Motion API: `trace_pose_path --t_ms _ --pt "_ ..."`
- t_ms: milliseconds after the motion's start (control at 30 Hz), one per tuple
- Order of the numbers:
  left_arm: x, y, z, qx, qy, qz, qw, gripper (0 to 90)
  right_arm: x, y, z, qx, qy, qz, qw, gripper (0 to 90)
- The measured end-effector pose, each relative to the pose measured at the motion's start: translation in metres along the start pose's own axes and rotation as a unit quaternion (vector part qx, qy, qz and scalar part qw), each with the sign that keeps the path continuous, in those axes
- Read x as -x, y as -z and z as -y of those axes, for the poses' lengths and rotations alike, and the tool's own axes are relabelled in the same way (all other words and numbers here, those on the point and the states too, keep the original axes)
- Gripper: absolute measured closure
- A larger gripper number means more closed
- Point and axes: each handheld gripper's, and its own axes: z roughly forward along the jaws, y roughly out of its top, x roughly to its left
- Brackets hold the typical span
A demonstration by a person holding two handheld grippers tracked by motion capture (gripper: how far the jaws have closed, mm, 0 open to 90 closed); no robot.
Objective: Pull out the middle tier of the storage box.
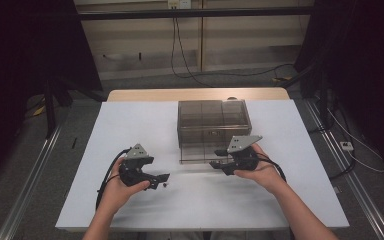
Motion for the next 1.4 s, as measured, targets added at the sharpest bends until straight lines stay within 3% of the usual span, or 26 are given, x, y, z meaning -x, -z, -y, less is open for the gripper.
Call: trace_pose_path --t_ms 200,567,800,933,1133,1400 --pt "0.000 -0.001 -0.001 -0.005 -0.004 0.004 1.0000 11.9 -0.001 0.001 0.002 -0.005 0.004 0.014 0.9999 49.7" --pt "-0.002 -0.004 -0.002 -0.002 -0.004 0.004 1.0000 11.9 0.001 0.012 0.003 0.003 -0.011 0.025 0.9996 41.1" --pt "-0.003 -0.004 -0.002 -0.007 0.000 0.002 1.0000 12.1 -0.005 0.023 0.006 0.010 -0.032 0.023 0.9992 26.6" --pt "-0.002 -0.004 -0.002 -0.007 -0.001 0.000 1.0000 12.1 -0.008 0.031 0.011 0.021 -0.062 0.018 0.9977 19.6" --pt "-0.001 -0.003 -0.002 -0.007 0.001 -0.002 1.0000 12.1 -0.011 0.040 0.021 0.026 -0.082 0.024 0.9960 15.7" --pt "-0.002 -0.004 -0.002 -0.010 0.000 -0.005 0.9999 12.6 -0.013 0.047 0.030 0.041 -0.087 0.041 0.9946 12.5"
